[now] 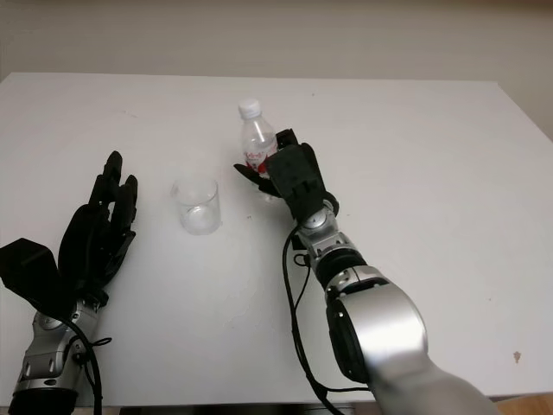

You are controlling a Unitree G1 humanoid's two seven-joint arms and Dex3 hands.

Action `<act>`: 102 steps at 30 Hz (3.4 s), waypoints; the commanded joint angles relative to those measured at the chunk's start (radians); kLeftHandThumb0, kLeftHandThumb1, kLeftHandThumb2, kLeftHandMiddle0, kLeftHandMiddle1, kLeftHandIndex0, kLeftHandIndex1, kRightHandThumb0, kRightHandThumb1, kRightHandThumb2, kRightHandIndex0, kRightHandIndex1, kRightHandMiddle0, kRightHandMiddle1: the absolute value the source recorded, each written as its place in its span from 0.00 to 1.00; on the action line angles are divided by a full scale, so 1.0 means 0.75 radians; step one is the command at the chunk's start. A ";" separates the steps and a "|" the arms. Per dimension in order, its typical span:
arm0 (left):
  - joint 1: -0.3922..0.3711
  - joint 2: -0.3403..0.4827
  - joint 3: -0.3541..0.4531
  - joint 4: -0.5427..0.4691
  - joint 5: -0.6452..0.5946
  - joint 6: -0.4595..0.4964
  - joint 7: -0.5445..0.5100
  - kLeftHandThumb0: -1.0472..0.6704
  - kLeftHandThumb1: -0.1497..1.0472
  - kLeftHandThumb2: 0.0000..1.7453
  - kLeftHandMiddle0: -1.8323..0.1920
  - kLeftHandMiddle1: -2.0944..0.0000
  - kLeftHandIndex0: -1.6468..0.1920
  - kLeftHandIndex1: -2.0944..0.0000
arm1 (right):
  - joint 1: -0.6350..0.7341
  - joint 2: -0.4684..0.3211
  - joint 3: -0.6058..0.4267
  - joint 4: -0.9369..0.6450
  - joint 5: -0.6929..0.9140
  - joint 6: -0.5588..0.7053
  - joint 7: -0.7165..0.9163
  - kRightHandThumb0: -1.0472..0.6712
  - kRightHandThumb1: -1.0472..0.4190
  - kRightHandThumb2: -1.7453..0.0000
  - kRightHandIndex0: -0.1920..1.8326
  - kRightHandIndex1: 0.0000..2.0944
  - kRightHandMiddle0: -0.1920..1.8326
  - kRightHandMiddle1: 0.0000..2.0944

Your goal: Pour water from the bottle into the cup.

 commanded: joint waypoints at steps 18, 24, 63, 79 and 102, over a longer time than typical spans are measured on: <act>0.004 -0.011 -0.009 -0.008 -0.001 0.005 0.014 0.17 1.00 0.30 0.97 0.97 0.97 0.97 | -0.188 -0.220 0.378 -0.022 -0.425 -0.045 -0.208 0.34 0.00 0.76 0.42 1.00 0.23 1.00; 0.005 -0.021 -0.011 0.001 0.003 -0.008 0.021 0.17 1.00 0.31 0.97 0.97 0.97 0.98 | -0.213 -0.222 0.429 -0.024 -0.471 -0.076 -0.248 0.34 0.00 0.77 0.45 1.00 0.28 1.00; 0.016 -0.069 -0.034 0.036 0.033 -0.056 0.083 0.16 1.00 0.32 0.97 0.97 0.97 0.97 | -0.395 -0.260 0.914 0.000 -0.951 -0.065 -0.686 0.34 0.00 0.82 0.57 1.00 0.34 1.00; 0.002 -0.074 -0.036 0.052 0.015 -0.052 0.068 0.16 1.00 0.31 0.98 0.98 0.98 0.98 | -0.445 -0.292 1.038 0.005 -1.067 -0.095 -0.860 0.32 0.00 0.79 0.61 1.00 0.35 1.00; -0.007 -0.066 -0.036 0.066 0.016 -0.076 0.058 0.16 1.00 0.32 0.99 0.98 0.99 0.98 | -0.481 -0.277 1.171 0.007 -1.197 0.024 -0.951 0.30 0.00 0.82 0.59 1.00 0.28 1.00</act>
